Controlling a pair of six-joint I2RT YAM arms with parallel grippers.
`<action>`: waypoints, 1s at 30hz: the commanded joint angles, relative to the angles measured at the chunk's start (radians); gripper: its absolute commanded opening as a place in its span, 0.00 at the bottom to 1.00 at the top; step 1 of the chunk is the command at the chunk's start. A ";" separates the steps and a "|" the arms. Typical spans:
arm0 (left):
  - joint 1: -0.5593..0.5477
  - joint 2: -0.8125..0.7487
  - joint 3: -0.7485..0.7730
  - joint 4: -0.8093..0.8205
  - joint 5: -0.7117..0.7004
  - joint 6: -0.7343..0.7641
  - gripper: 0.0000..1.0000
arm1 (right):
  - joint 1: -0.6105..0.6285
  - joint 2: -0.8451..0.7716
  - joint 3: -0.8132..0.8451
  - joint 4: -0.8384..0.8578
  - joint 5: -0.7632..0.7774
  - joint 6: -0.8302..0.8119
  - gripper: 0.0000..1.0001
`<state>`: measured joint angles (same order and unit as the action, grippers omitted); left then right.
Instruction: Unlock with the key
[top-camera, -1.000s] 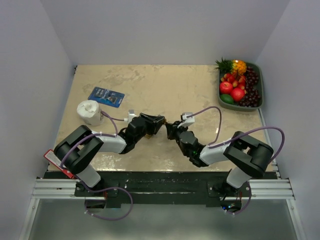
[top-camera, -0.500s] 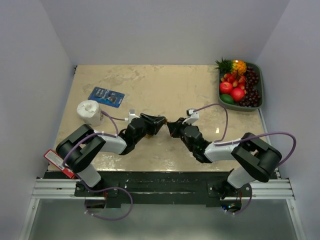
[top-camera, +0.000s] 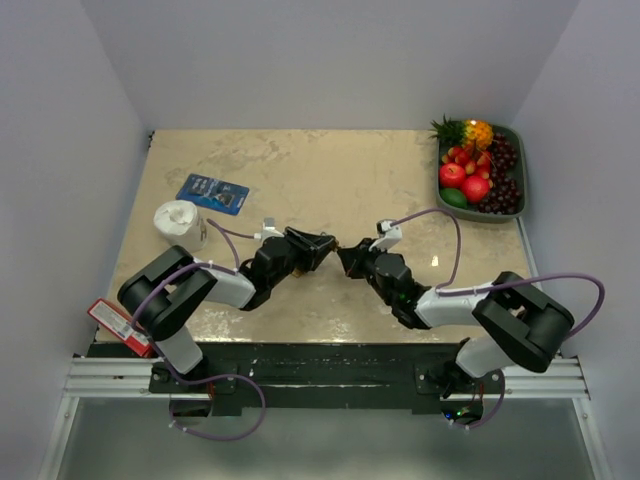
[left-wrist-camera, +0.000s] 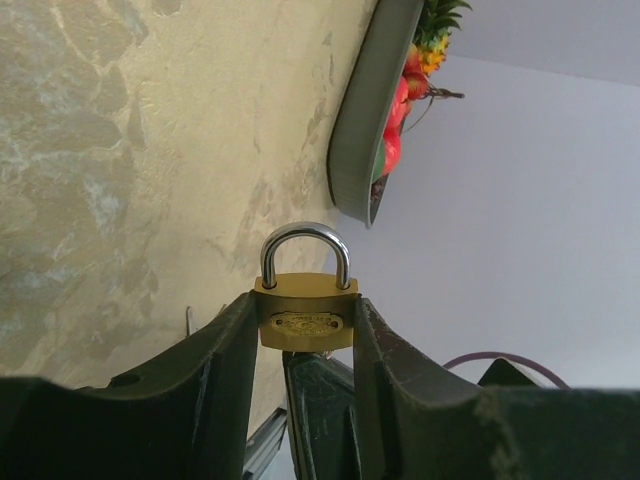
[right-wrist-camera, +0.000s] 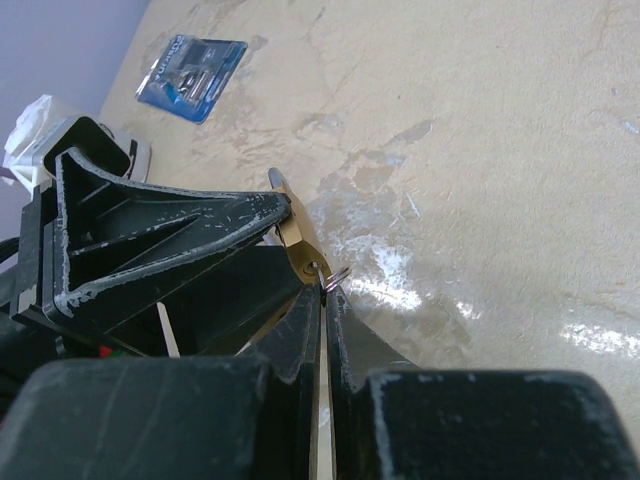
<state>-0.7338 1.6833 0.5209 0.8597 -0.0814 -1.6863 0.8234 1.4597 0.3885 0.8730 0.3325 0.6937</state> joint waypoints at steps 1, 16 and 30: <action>-0.049 -0.037 0.004 0.104 0.192 0.095 0.00 | -0.004 -0.070 0.015 0.015 -0.029 0.038 0.00; -0.029 0.009 0.001 0.121 0.198 0.039 0.00 | 0.012 -0.131 0.061 -0.173 -0.085 -0.089 0.12; 0.002 0.016 0.051 0.075 0.146 0.031 0.00 | 0.091 -0.284 0.072 -0.472 0.055 -0.149 0.60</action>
<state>-0.7376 1.7039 0.5270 0.8875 0.0597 -1.6566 0.9077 1.2709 0.4240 0.5186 0.3023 0.5674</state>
